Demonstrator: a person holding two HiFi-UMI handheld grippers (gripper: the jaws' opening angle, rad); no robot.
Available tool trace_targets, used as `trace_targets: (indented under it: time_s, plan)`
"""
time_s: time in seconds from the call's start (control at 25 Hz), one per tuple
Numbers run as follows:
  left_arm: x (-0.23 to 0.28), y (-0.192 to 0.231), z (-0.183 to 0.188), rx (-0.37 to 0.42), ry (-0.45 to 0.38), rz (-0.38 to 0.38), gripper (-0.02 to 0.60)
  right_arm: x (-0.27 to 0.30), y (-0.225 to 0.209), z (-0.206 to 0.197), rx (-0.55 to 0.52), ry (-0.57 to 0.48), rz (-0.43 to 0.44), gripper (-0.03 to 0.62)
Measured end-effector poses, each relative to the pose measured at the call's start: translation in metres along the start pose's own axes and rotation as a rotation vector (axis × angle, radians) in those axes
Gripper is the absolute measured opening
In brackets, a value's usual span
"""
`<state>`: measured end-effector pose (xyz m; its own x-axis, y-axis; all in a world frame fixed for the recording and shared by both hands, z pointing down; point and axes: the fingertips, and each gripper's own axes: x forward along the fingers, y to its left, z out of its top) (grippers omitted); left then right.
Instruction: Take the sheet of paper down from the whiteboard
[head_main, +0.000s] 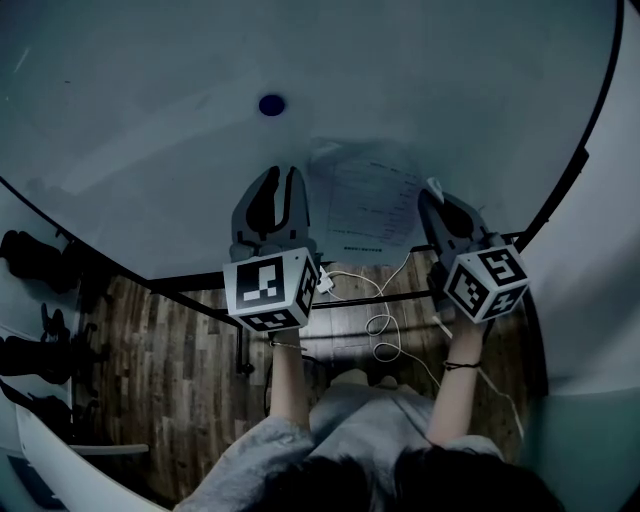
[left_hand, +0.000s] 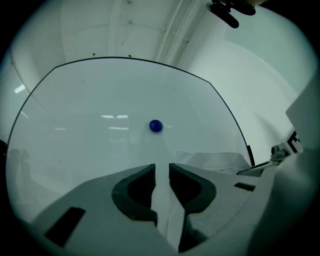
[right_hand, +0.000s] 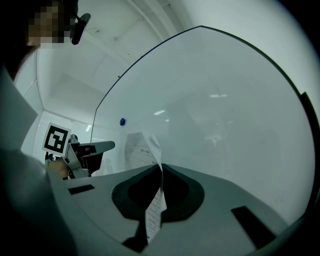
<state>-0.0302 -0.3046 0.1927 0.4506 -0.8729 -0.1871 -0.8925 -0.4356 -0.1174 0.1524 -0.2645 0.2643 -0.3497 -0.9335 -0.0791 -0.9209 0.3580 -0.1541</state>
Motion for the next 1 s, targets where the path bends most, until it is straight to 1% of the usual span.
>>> trace_targets:
  time_s: [0.24, 0.48, 0.68, 0.84, 1.0]
  plan:
    - [-0.010, -0.004, -0.023, -0.035, 0.071, -0.018, 0.049, 0.000, 0.003, 0.002, -0.009, 0.015, 0.013, 0.001]
    - [-0.015, -0.004, -0.045, -0.071, 0.124, -0.027, 0.018, 0.003, 0.003, -0.004, -0.023, 0.035, 0.038, 0.001]
    - [-0.022, -0.007, -0.065, -0.092, 0.164, -0.035, 0.009, 0.002, 0.005, -0.015, -0.041, 0.060, 0.067, 0.001]
    - [-0.033, -0.005, -0.072, -0.112, 0.190, -0.048, 0.008, -0.002, 0.017, -0.017, -0.051, 0.079, 0.076, 0.001]
    - [-0.036, -0.005, -0.090, -0.123, 0.213, -0.055, 0.006, -0.002, 0.019, -0.029, -0.054, 0.082, 0.088, 0.001]
